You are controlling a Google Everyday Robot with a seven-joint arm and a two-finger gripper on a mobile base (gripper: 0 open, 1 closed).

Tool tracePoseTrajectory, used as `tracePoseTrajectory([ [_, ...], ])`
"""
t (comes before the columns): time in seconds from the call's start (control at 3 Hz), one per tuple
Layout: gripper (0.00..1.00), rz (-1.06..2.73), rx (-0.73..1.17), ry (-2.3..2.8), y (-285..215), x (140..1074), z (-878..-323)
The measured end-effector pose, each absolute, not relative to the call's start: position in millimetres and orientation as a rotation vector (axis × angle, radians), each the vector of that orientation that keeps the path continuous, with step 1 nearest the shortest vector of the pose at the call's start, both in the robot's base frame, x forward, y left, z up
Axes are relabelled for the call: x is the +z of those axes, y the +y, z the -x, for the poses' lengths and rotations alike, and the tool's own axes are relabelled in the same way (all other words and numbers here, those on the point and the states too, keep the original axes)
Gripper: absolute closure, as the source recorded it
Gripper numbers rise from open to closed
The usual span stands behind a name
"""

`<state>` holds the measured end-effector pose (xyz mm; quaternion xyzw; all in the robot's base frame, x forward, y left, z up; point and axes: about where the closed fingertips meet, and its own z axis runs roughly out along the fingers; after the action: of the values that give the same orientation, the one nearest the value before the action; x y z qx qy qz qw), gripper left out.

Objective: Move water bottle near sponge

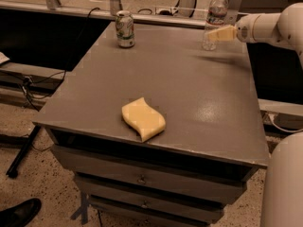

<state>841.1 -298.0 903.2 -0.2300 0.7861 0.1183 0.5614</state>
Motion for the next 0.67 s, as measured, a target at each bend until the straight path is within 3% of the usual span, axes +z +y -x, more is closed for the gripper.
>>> tracePoseTrajectory([
  [0.33,0.14,0.525,0.34,1.823,-286.1,894.5,-851.4],
  [0.67,0.38,0.527,0.381,1.79,-277.7,895.6,-855.0],
])
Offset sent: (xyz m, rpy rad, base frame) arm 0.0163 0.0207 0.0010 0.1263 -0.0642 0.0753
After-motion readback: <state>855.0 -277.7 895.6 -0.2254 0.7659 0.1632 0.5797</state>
